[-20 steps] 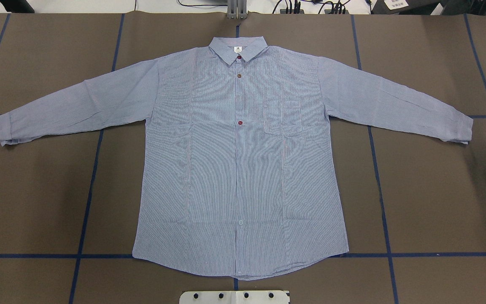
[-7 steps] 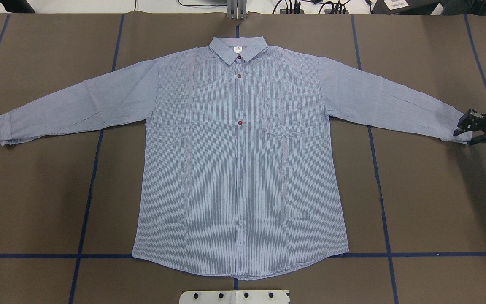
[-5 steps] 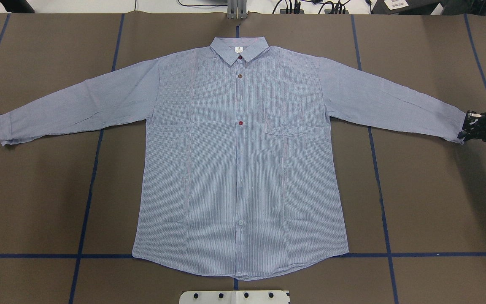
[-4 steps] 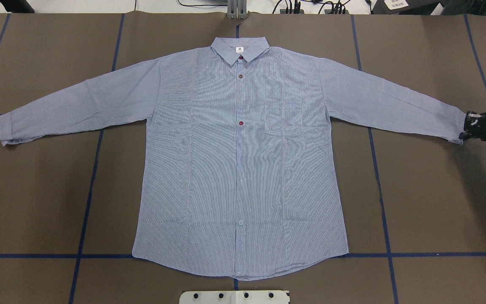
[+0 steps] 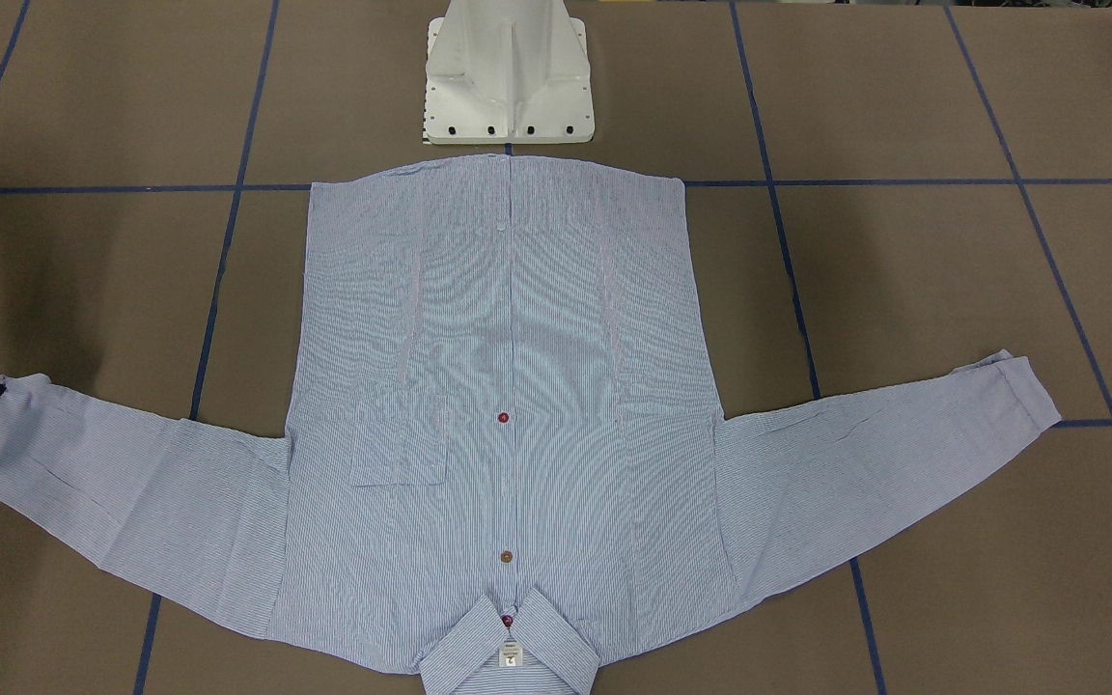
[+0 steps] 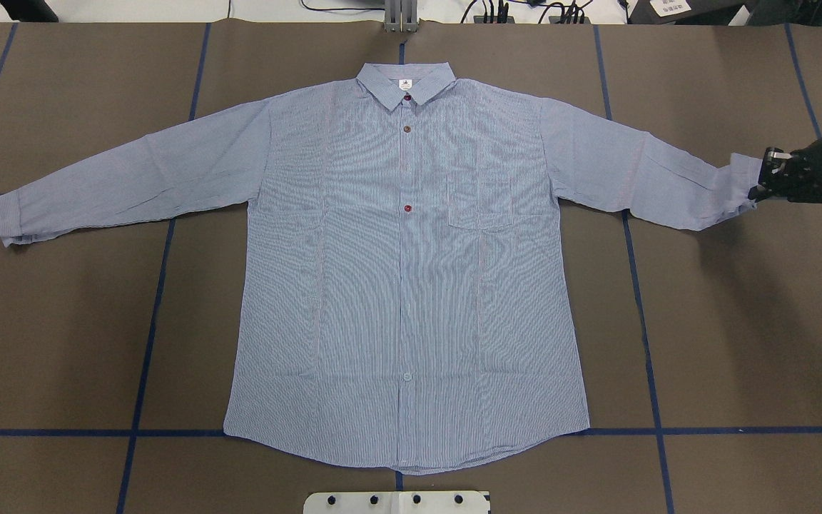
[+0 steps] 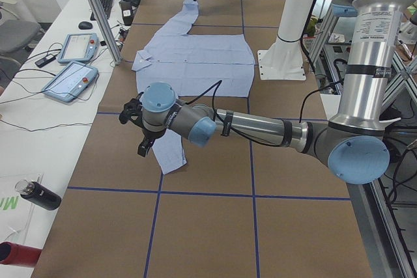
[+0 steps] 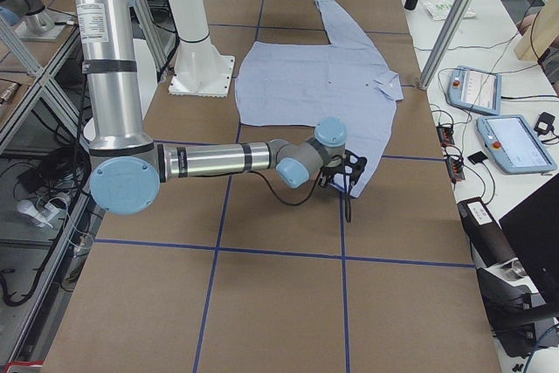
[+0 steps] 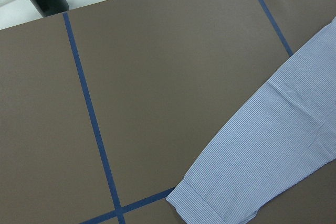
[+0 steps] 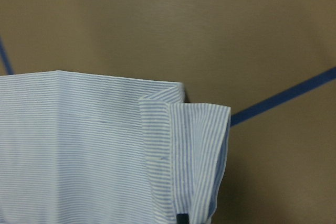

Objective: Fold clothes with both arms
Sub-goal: 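Carry the grasped cuff with the right gripper across toward the collar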

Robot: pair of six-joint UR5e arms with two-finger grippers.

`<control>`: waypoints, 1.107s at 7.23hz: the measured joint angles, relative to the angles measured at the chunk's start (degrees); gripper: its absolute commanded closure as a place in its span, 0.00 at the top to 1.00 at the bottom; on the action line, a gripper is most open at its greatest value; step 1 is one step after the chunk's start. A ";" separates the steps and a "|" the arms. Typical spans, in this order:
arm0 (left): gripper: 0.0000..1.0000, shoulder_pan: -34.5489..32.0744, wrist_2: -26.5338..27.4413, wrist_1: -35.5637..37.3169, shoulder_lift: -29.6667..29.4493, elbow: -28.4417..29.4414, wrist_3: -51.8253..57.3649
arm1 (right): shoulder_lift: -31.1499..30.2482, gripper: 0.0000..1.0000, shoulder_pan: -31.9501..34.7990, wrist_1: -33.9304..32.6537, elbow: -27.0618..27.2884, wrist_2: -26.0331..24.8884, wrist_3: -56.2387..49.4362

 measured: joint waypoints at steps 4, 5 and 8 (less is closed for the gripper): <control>1.00 0.03 -1.13 -0.13 0.19 -0.83 0.02 | 20.53 0.00 -8.35 -14.53 0.79 -6.04 5.93; 1.00 0.07 -1.16 -0.15 0.19 -0.83 -0.11 | 25.59 0.00 -11.56 -14.83 -1.20 -9.11 8.42; 1.00 0.17 -1.18 -0.52 0.19 -0.87 -0.77 | 40.84 0.00 -20.75 -14.79 -10.99 -23.22 10.37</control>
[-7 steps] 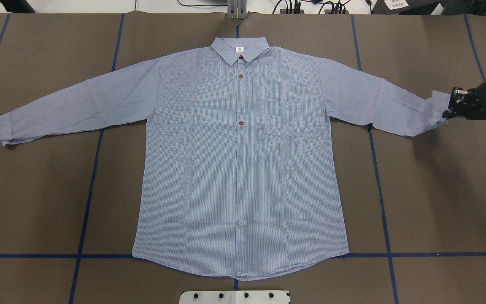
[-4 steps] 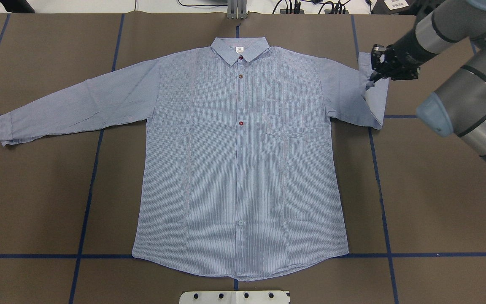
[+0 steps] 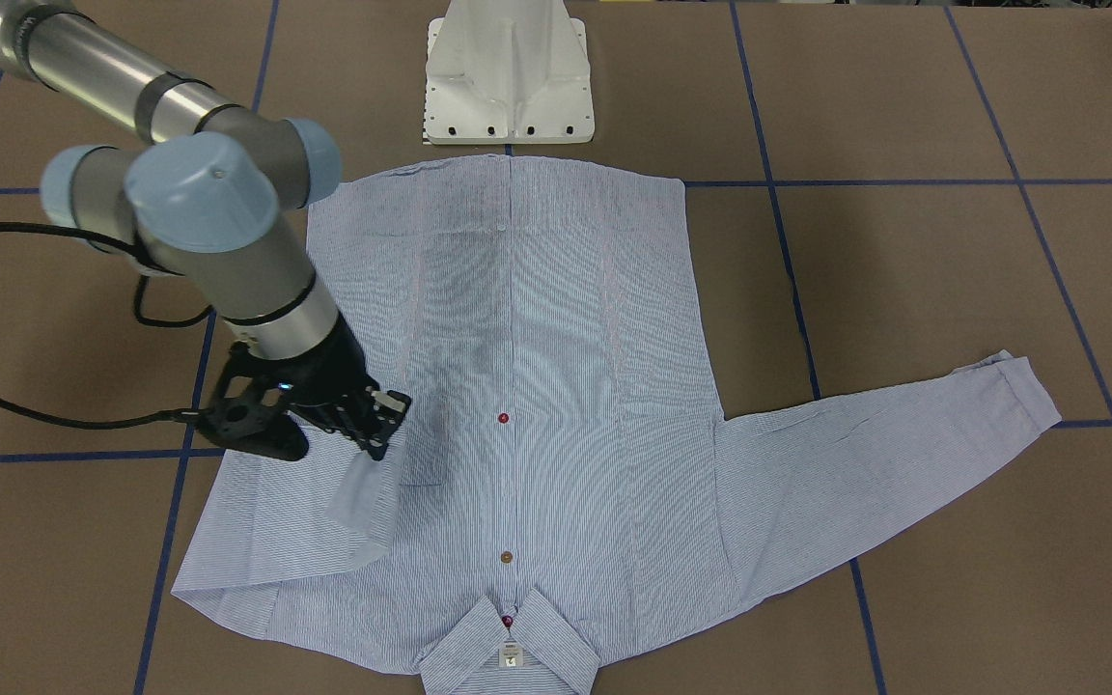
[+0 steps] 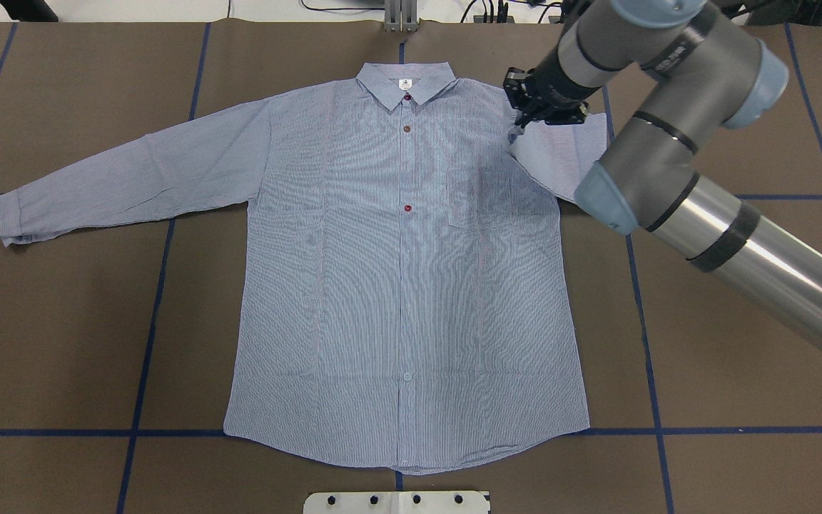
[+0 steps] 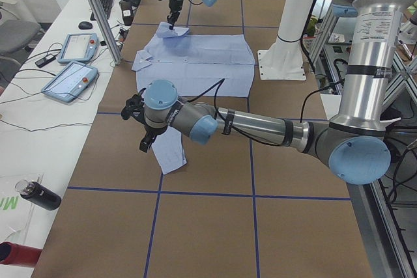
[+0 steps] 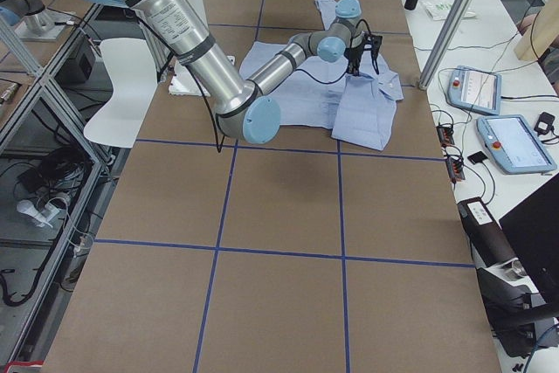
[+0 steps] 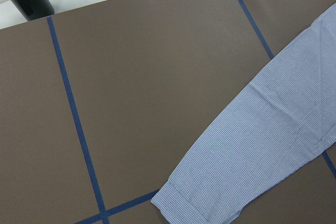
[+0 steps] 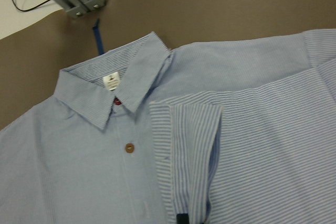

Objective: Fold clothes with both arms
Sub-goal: 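Carry the grasped cuff with the right gripper across toward the collar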

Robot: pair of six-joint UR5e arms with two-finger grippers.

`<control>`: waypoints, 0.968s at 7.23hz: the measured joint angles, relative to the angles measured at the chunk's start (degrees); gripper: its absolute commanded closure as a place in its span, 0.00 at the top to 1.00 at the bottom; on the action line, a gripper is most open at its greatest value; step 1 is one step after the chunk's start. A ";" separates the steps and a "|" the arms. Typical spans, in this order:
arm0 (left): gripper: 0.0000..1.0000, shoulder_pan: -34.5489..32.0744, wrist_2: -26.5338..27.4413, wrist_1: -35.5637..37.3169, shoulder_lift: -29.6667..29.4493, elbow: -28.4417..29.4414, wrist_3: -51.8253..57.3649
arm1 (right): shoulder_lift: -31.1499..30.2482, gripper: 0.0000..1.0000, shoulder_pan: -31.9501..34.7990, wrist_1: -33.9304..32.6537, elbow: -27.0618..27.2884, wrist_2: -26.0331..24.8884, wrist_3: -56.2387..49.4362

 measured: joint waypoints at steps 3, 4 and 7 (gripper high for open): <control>1.00 0.11 0.00 -0.16 0.00 -0.03 -0.27 | 10.18 0.00 -3.81 0.10 -8.42 -4.25 0.20; 1.00 0.30 0.00 -0.32 0.00 0.04 -0.32 | 11.96 0.00 -4.68 0.14 -10.22 -4.98 0.23; 1.00 0.87 0.00 -0.48 0.00 0.13 -0.43 | 14.77 0.94 -6.18 0.21 -13.52 -6.49 0.24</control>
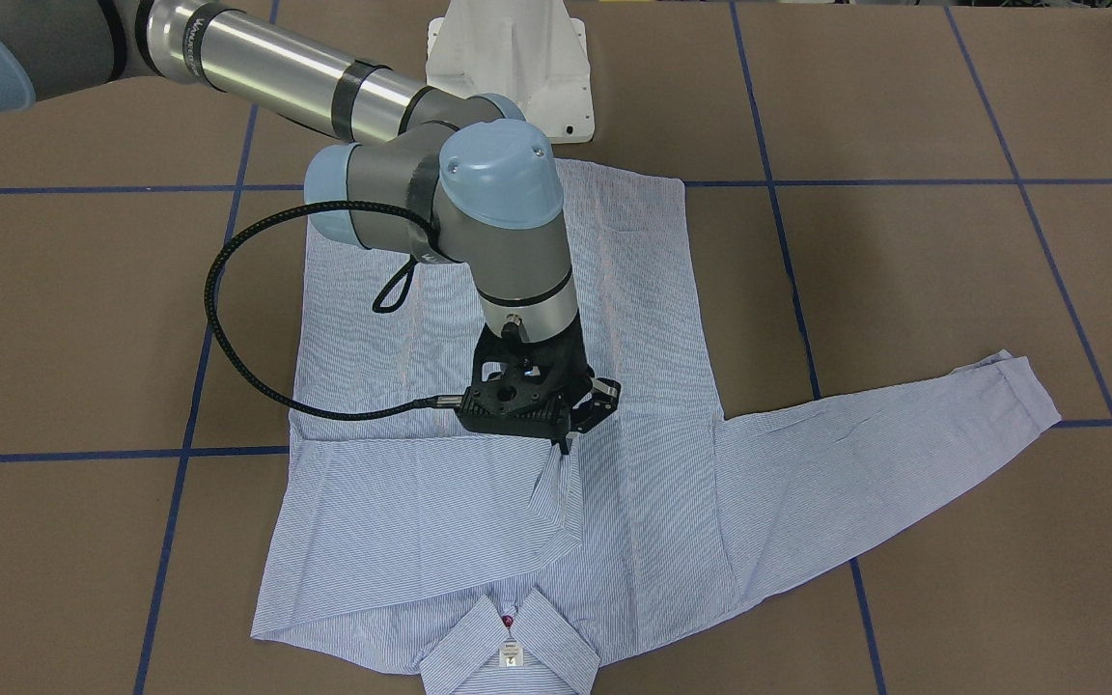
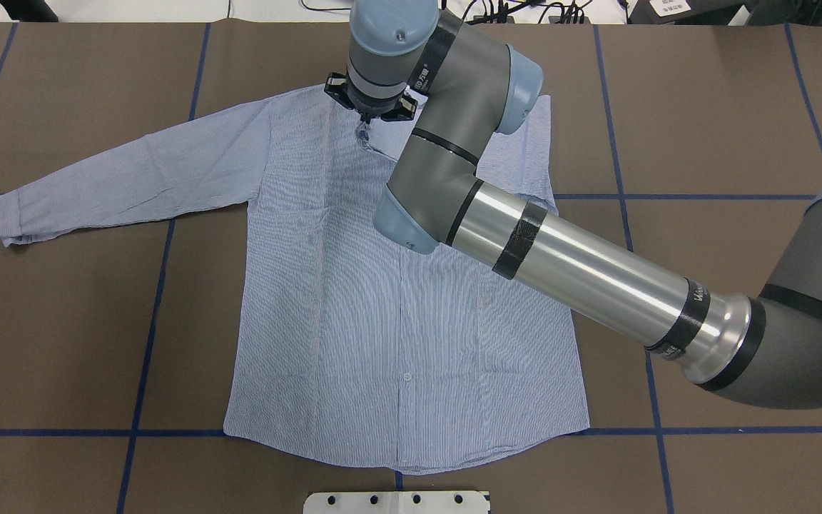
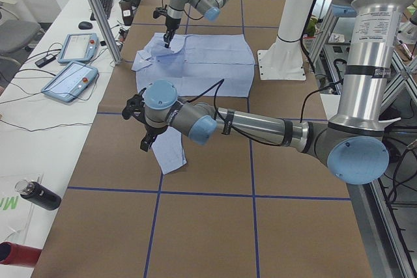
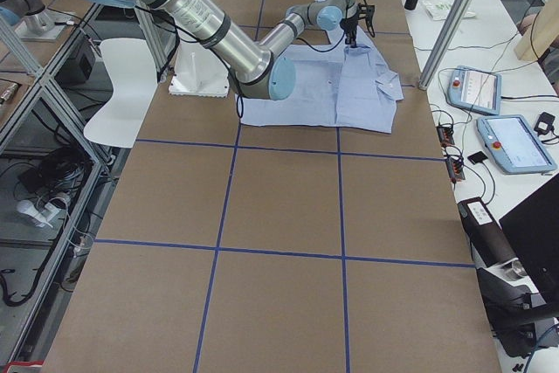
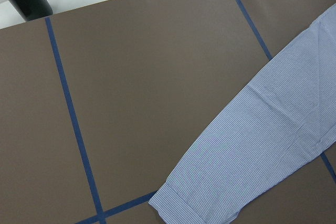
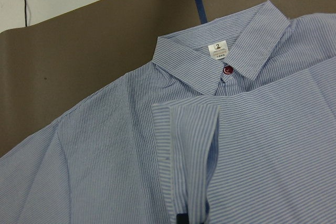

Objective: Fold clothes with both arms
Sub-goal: 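Carry the grasped cuff with the right gripper across toward the collar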

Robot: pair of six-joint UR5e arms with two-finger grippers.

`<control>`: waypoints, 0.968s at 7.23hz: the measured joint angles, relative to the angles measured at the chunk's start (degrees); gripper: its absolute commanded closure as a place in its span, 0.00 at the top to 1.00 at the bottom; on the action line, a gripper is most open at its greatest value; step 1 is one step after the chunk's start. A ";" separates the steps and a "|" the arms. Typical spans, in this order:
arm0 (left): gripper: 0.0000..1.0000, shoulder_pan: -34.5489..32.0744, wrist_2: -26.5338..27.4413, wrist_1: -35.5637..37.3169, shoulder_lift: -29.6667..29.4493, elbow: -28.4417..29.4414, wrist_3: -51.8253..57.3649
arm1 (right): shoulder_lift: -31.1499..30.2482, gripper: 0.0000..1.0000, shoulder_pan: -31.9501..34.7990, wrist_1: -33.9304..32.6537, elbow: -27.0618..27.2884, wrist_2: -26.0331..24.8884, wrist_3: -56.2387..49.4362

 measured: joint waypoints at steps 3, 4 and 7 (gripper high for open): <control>1.00 2.15 0.06 -4.06 0.03 0.95 -0.10 | 1.06 1.00 -0.84 -0.13 -0.94 -2.50 3.25; 1.00 3.11 0.08 -5.28 -0.05 1.83 -0.15 | 2.54 1.00 -0.93 -0.27 -0.97 -2.75 6.28; 1.00 7.59 1.27 -6.85 -2.94 4.27 -6.79 | 4.94 0.99 -0.80 -2.57 1.74 -1.30 15.55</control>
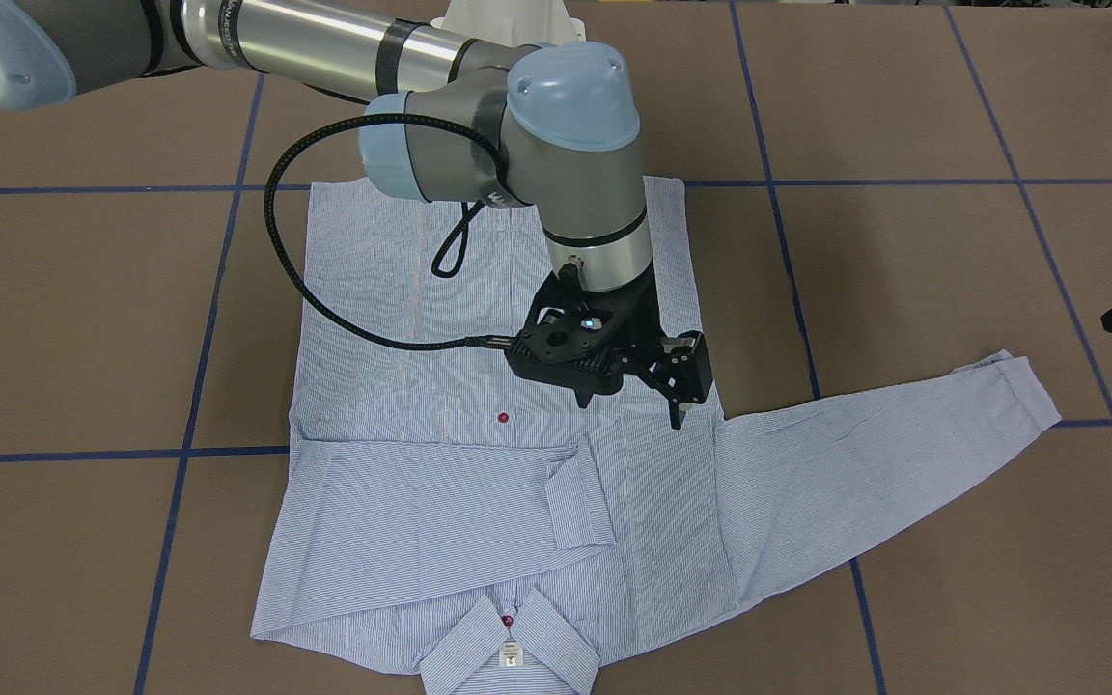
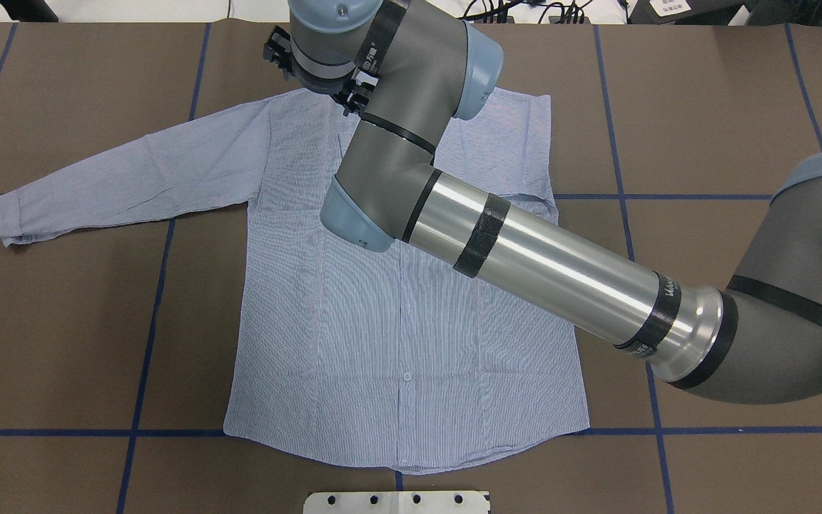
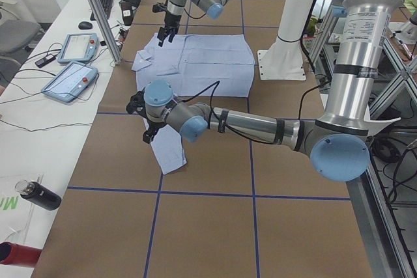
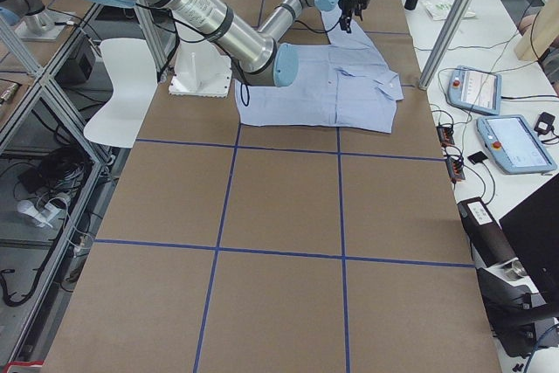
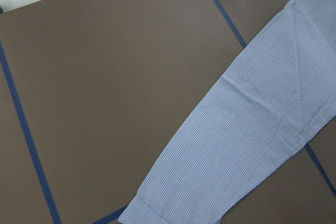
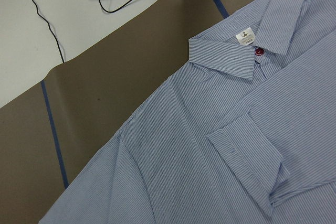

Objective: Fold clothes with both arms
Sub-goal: 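Carry the grasped cuff with the right gripper across toward the collar, then release the cuff near the collar while the left gripper grasps the other cuff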

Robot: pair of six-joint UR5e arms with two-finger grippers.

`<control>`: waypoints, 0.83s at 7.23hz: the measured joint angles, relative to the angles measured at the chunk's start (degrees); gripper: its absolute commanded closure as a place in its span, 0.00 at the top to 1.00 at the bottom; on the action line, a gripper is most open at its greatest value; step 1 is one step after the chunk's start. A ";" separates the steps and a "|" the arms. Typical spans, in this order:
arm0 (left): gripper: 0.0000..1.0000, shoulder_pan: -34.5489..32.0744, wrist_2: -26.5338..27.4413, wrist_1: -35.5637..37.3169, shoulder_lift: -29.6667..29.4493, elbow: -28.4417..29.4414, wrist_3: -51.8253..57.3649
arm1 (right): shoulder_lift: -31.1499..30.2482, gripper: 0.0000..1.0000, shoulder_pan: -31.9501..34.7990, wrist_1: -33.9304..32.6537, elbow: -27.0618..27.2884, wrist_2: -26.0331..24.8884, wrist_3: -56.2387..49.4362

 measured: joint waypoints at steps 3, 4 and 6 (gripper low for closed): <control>0.97 3.76 4.24 -7.09 -0.99 8.81 -8.14 | -6.42 0.99 1.10 -5.99 10.08 1.25 0.86; 0.94 5.95 6.92 -8.94 -1.42 11.68 -10.65 | -9.87 0.99 2.04 -6.25 14.19 1.36 0.67; 0.83 8.96 10.68 -13.43 -2.48 17.11 -14.53 | -14.35 0.99 3.64 -6.35 19.07 1.44 0.53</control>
